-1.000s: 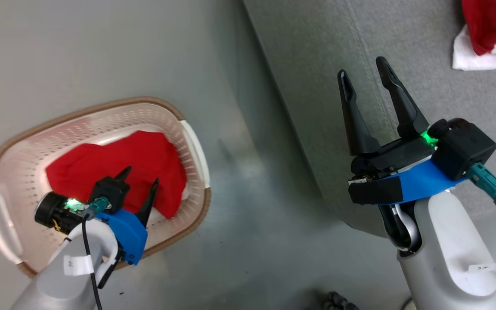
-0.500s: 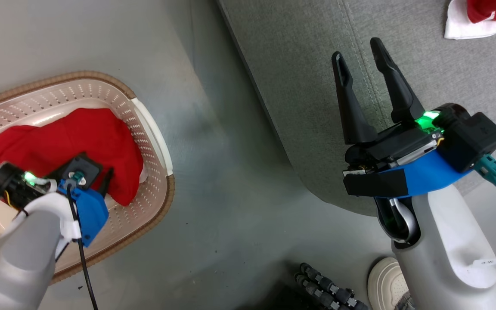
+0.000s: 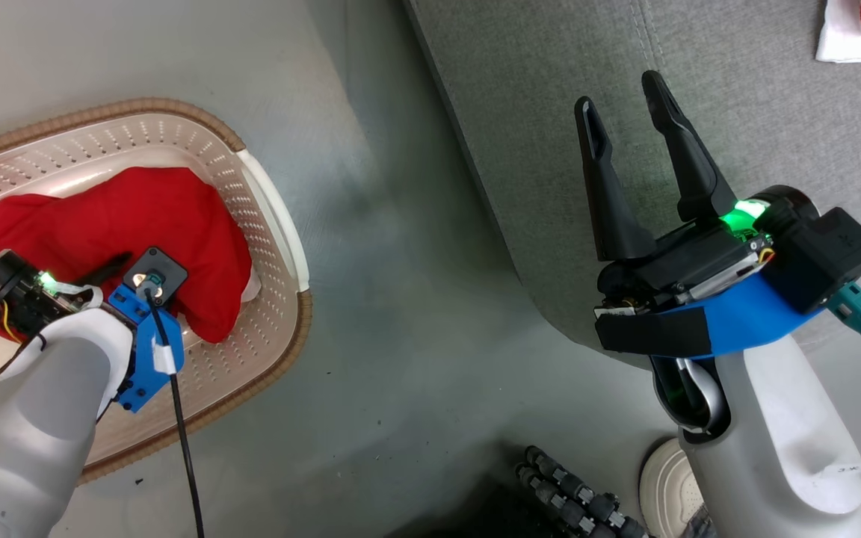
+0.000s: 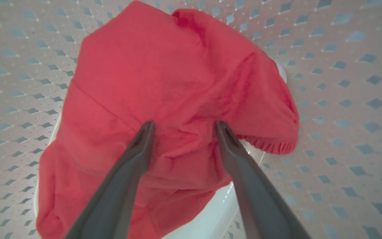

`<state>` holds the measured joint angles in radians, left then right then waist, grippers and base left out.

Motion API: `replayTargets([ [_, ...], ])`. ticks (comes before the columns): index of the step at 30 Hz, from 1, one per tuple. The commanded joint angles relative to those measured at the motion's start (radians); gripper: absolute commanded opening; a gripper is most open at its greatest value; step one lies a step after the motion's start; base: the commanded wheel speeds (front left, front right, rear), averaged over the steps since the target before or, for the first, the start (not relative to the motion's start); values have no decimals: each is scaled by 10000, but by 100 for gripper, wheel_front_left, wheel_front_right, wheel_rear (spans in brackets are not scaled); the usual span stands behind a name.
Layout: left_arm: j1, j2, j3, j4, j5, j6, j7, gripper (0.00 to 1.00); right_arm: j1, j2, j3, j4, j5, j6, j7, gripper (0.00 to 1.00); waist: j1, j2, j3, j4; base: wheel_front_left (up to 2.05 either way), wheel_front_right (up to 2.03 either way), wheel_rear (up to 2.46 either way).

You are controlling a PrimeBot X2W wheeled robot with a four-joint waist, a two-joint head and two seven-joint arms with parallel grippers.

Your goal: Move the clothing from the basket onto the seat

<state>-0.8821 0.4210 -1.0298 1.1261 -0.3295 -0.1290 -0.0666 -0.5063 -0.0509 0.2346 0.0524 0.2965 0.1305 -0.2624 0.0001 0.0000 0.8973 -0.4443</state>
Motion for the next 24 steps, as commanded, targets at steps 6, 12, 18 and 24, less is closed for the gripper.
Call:
replayTargets([
  [6,-448,-257,-239,555,136,48,276,4,156,8,23,-114,14,3,-32,100,-1,0,70,79,0,0,0],
  [12,-589,-446,-334,881,52,30,428,0,91,8,71,-113,-7,3,-32,100,-1,0,65,111,0,0,0],
  [18,-653,-550,-389,1013,-100,-3,379,0,-21,8,121,-108,-17,3,-33,100,-1,0,60,139,0,0,0],
  [24,-681,-614,-401,1099,-270,-18,258,0,-153,8,157,-47,-63,3,-33,100,-1,0,35,164,0,0,0],
])
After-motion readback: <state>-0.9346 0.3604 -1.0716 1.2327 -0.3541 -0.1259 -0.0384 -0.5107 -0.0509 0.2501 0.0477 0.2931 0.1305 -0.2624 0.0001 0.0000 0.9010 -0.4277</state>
